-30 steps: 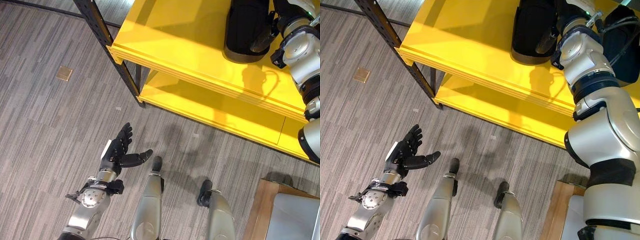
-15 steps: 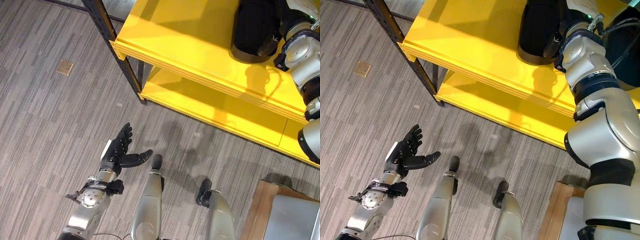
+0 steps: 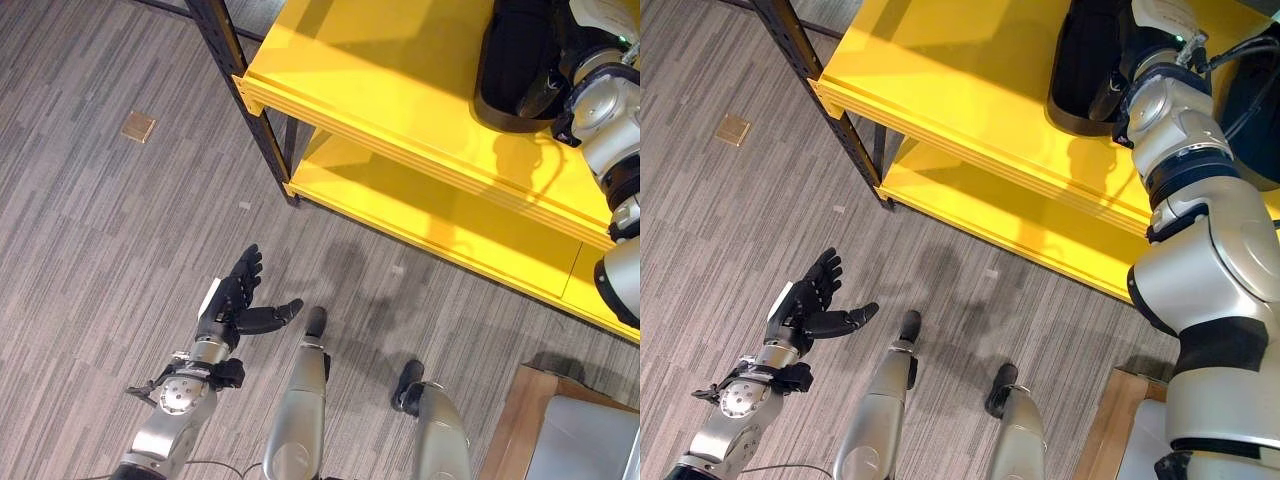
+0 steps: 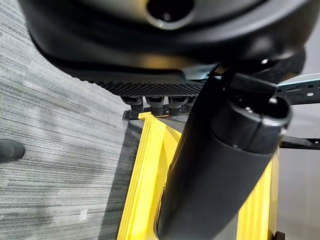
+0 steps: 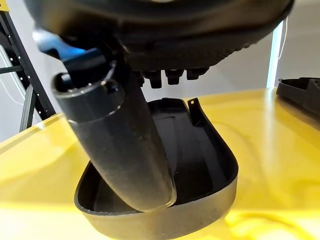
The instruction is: Move parts from the plastic box to the shelf.
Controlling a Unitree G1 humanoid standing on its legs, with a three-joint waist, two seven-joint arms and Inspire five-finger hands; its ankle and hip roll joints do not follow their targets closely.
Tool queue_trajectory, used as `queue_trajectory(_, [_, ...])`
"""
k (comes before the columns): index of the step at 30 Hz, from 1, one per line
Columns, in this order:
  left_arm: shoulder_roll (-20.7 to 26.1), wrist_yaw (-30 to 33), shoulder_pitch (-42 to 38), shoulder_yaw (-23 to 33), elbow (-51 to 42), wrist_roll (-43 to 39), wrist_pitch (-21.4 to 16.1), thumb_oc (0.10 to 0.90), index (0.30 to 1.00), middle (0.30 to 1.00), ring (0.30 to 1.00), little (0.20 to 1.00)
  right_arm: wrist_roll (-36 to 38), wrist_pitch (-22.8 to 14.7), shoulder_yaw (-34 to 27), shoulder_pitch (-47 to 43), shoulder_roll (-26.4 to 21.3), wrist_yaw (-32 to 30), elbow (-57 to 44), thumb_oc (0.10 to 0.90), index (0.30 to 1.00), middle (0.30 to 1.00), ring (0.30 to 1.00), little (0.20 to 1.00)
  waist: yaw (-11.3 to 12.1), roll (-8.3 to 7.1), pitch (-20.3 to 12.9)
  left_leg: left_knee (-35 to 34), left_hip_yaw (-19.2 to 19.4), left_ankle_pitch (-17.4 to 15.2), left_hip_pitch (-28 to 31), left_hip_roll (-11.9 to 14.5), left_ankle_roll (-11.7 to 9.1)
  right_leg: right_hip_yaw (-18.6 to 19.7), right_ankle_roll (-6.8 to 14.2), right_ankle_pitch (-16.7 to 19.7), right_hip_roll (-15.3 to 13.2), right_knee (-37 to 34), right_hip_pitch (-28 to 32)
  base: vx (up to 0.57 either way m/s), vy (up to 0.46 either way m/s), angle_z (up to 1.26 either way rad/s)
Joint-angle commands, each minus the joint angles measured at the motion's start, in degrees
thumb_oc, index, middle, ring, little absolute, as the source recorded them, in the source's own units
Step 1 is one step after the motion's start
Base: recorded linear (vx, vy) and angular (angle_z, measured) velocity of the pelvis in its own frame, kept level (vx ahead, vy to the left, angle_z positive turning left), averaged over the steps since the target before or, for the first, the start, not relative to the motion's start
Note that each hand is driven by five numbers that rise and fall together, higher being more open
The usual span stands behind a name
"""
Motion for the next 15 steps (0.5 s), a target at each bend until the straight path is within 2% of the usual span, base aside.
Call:
queue_trajectory(1, [2.24, -0.89, -0.95, 2.89, -7.60, 0.66, -4.58, 0.900, 1.000, 1.000, 1.000, 1.000, 0.97, 0.23, 0.70, -7.38, -4.52, -0.75, 2.14, 0.900, 1.000, 1.000, 1.000, 1.000, 1.54, -0.77, -0.25, 6.02, -3.42, -7.26, -1.59, 3.62, -1.19, 2.76, 1.50, 4.83, -0.99, -8.34, 5.58, 0.00, 0.000, 0.00])
queue_trajectory(8, [2.53, -0.85, -1.00, 2.91, -7.85, 0.79, -3.90, 0.900, 1.000, 1.000, 1.000, 1.000, 2.32, 2.45, -2.13, -7.44, -4.12, -0.66, 6.49, 0.900, 1.000, 1.000, 1.000, 1.000, 2.06, -0.18, -0.05, 6.43, -3.42, -7.61, -1.95, 3.20, -0.93, 2.55, 1.60, 4.90, -1.09, -8.83, 5.90, 0.01, -0.002, 0.00])
queue_trajectory(9, [2.51, -0.85, -0.95, 2.90, -7.81, 0.79, -3.88, 0.900, 1.000, 1.000, 1.000, 1.000, 2.33, 2.45, -2.12, -7.39, -4.07, -0.63, 6.49, 0.900, 1.000, 1.000, 1.000, 1.000, 2.07, -0.29, -0.21, 6.74, -3.43, -9.21, -1.33, 3.39, -1.20, 2.67, 1.79, 3.65, -0.98, -8.56, 6.47, 0.08, -0.014, 0.02])
queue_trajectory(13, [2.47, -0.73, -1.02, 2.70, -7.86, 0.92, -3.58, 0.900, 1.000, 1.000, 1.000, 1.000, 4.12, 3.59, -4.39, -7.25, -4.09, -1.56, 8.11, 0.900, 1.000, 1.000, 1.000, 1.000, 2.19, -0.03, -0.20, 6.71, -3.43, -9.26, -1.37, 3.30, -1.08, 2.76, 1.80, 3.69, -1.01, -8.75, 6.58, 0.00, 0.004, 0.00])
queue_trajectory(14, [2.61, -0.50, -1.13, 2.69, -7.94, 1.01, -3.38, 0.900, 1.000, 1.000, 1.000, 1.000, 5.68, 3.97, -6.15, -7.29, -3.98, -2.52, 8.62, 0.900, 1.000, 1.000, 1.000, 1.000, 2.28, 0.22, -0.01, 6.58, -3.31, -7.78, -1.97, 3.07, -0.76, 2.74, 1.61, 4.94, -1.10, -8.92, 5.97, -0.08, 0.037, -0.01])
queue_trajectory(15, [2.63, -0.52, -1.06, 2.66, -7.99, 1.03, -3.29, 0.900, 1.000, 1.000, 1.000, 1.000, 6.30, 4.01, -6.72, -7.15, -3.78, -2.63, 8.65, 0.900, 1.000, 1.000, 1.000, 1.000, 2.36, 0.30, -0.03, 6.60, -3.29, -7.85, -1.92, 3.05, -0.71, 2.75, 1.62, 4.91, -1.14, -8.94, 6.02, -0.08, 0.038, -0.01])
